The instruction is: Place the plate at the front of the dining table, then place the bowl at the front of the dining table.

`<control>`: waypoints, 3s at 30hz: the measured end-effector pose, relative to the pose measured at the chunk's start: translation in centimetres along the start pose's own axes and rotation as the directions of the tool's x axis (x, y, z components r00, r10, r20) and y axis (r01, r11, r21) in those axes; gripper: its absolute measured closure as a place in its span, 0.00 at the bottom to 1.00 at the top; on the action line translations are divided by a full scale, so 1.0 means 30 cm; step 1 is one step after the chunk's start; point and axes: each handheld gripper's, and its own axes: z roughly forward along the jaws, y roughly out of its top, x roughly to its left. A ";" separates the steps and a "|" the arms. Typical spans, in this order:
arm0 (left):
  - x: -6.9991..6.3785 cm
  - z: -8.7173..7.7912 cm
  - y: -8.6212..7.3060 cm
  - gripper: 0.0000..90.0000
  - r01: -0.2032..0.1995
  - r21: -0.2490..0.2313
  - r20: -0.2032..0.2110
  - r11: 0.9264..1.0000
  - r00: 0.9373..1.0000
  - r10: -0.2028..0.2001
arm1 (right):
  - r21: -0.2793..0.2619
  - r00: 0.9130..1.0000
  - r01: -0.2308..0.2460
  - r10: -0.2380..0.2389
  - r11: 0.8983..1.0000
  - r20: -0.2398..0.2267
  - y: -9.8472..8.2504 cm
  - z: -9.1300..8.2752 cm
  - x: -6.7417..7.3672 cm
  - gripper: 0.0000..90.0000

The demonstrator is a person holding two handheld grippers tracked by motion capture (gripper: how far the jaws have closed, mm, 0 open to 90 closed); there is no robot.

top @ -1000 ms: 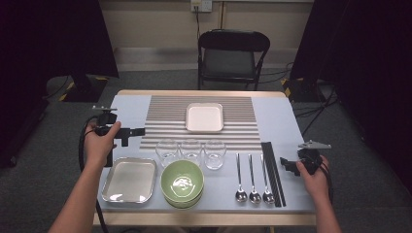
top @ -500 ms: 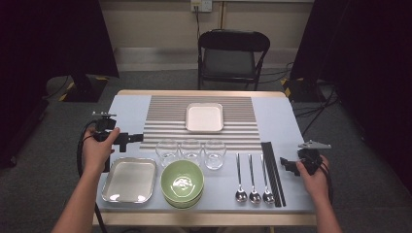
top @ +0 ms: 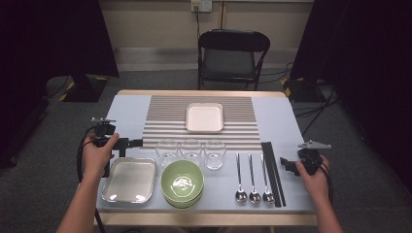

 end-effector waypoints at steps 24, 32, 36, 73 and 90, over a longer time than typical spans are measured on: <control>0.009 0.028 -0.056 0.23 -0.036 0.031 -0.013 0.999 0.999 0.036 | -0.001 1.000 0.007 -0.007 1.000 0.011 0.000 -0.002 0.002 0.18; 0.012 0.035 -0.081 0.23 -0.035 0.026 0.001 0.999 0.999 0.035 | 0.001 1.000 0.006 -0.006 1.000 0.010 0.001 -0.002 0.002 0.18; 0.022 0.044 -0.091 0.23 -0.030 0.042 -0.004 0.999 1.000 0.031 | 0.003 1.000 -0.002 0.002 1.000 0.012 0.002 -0.002 0.004 0.18; 0.006 0.042 -0.111 0.23 -0.075 0.033 0.003 0.997 0.997 0.075 | 0.024 0.997 0.070 -0.069 0.997 -0.046 0.134 -0.041 0.097 0.17; -0.002 0.029 -0.117 0.23 -0.085 0.022 0.010 0.996 0.996 0.084 | 0.018 0.984 0.124 -0.121 0.992 -0.132 0.236 -0.059 0.199 0.17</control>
